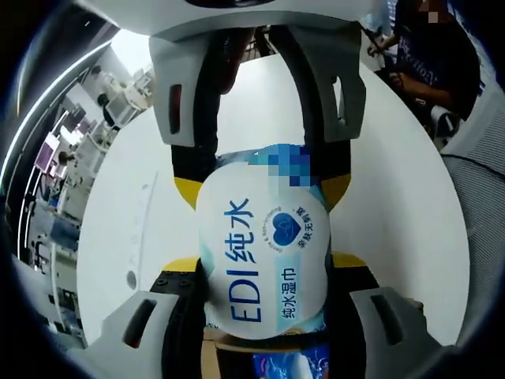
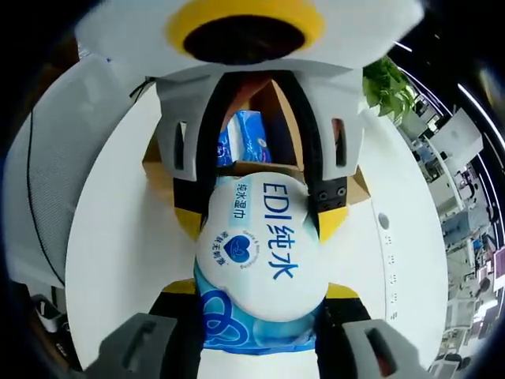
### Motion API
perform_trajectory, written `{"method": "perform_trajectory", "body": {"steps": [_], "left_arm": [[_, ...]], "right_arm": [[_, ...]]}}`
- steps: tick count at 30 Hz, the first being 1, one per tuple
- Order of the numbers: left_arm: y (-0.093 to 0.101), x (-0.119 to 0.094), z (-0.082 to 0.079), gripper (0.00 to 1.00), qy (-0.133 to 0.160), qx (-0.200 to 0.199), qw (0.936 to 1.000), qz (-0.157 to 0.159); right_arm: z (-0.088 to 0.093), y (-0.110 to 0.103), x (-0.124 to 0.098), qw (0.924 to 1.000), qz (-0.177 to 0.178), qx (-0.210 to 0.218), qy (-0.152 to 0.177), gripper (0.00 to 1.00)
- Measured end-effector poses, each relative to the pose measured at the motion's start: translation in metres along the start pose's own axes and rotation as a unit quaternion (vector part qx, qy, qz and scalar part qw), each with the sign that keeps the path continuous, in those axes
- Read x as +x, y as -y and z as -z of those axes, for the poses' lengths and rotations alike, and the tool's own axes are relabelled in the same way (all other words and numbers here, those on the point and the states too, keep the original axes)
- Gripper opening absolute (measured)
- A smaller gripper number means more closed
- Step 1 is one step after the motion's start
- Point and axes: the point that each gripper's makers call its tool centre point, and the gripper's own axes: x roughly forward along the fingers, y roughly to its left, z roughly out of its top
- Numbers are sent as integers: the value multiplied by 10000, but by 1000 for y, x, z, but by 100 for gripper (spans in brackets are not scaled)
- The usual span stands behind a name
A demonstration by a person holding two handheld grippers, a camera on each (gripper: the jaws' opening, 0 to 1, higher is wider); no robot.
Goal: Operate the shoe box by opening the lid, removing the specified soft item, and placing it in the target area until the item is outside and the box remains undamaged.
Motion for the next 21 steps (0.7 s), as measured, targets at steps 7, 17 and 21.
{"method": "perform_trajectory", "body": {"steps": [7, 17, 21], "left_arm": [[2, 8, 3, 60, -37, -14, 10000, 69], [1, 15, 7, 60, -89, -63, 9999, 45], [1, 18, 9, 60, -107, -88, 9999, 21]], "right_arm": [[5, -1, 7, 10000, -66, 40, 16, 54], [10, 1, 16, 9999, -117, -1, 52, 54], [12, 1, 20, 9999, -146, -25, 43, 54]]}}
